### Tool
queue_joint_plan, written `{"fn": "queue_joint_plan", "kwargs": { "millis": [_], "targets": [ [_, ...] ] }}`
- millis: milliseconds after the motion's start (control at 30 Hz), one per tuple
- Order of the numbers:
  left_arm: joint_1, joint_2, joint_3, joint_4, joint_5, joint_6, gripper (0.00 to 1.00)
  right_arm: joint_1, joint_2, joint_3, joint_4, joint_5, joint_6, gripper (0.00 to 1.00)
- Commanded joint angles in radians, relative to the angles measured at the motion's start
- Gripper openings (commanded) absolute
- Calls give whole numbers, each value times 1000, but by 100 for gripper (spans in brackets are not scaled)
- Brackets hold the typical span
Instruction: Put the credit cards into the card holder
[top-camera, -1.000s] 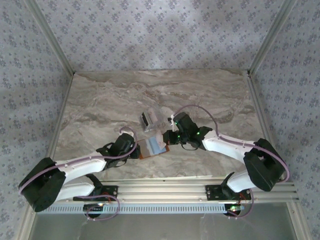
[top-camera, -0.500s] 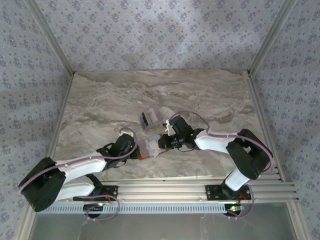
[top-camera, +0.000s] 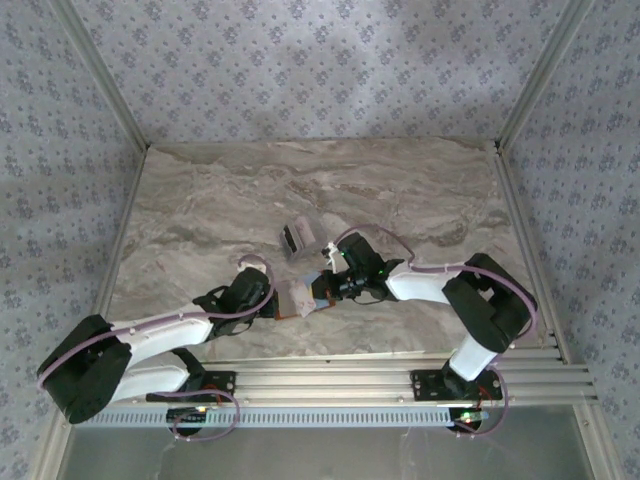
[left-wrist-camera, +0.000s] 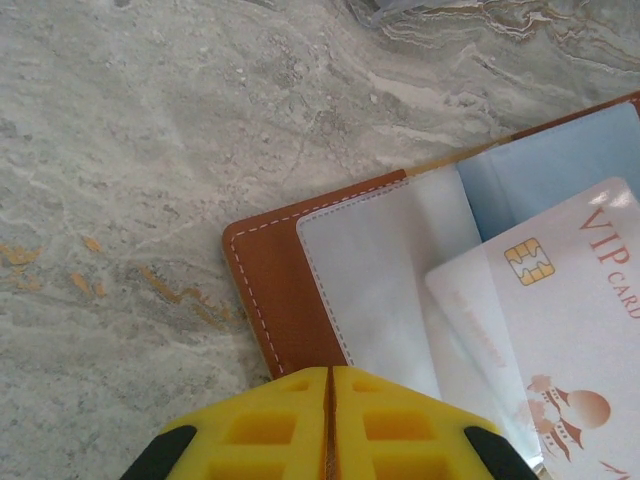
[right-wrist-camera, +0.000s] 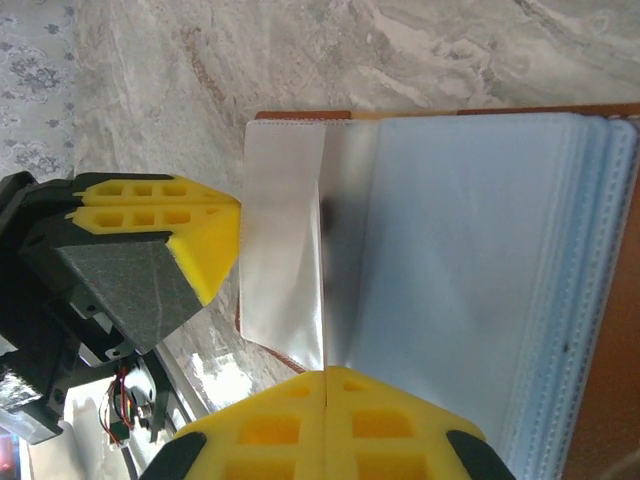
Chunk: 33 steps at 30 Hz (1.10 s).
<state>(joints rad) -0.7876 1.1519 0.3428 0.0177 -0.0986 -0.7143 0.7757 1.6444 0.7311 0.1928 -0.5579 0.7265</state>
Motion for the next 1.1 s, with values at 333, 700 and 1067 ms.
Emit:
{"fn": "queue_joint_plan", "kwargs": {
  "millis": [333,700,1067],
  "targets": [
    [-8,16,-10,-7,-13,17,10,1,35,16,-28,83,-1,0],
    [-18,34,-44,32,-6,1,10,24,38,2,22,159,40,0],
    [-25,31,-44,33,-4,0,10,71,31,10,13,257,41,0]
  ]
}}
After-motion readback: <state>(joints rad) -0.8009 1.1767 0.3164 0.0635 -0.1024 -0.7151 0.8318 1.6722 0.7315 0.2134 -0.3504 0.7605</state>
